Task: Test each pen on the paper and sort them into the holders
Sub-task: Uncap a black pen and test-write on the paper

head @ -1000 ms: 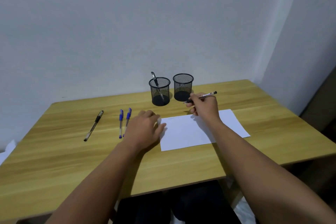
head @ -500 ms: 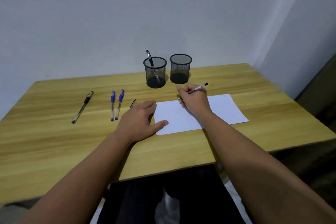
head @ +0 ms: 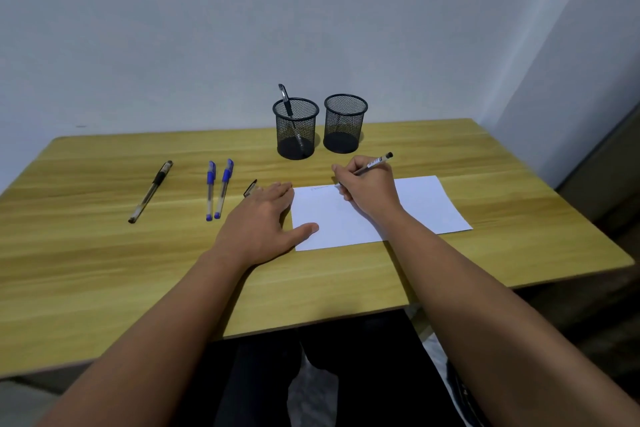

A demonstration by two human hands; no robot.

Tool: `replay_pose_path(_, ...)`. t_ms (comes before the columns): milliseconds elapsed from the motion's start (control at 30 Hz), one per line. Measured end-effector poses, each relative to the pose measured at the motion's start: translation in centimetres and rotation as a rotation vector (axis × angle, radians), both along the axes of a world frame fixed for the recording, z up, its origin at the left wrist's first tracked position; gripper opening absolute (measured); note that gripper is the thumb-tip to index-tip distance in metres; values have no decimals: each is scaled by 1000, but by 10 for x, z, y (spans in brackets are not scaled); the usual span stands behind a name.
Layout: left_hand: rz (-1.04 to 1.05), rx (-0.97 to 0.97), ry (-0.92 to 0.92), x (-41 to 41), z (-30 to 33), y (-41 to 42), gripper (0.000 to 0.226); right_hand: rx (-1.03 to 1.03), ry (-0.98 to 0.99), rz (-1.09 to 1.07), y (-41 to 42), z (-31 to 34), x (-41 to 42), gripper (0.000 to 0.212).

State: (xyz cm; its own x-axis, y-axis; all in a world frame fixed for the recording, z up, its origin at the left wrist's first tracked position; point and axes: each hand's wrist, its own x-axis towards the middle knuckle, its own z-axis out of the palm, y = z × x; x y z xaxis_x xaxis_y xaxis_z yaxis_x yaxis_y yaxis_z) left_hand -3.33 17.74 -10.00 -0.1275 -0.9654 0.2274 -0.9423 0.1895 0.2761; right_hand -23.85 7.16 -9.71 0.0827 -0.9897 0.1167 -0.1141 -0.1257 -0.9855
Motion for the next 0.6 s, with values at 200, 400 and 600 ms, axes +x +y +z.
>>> replay_pose_path(200,3,4,11,0,-1,0,93,-25,51,1,-1,0,1,42)
replay_pose_path(400,-3,6,14,0,1,-1,92,-31,65,-37,-3,-3,0,36)
replay_pose_path(600,-3,11,15,0,1,0,92,-41,81,-66,-4,-6,2,40)
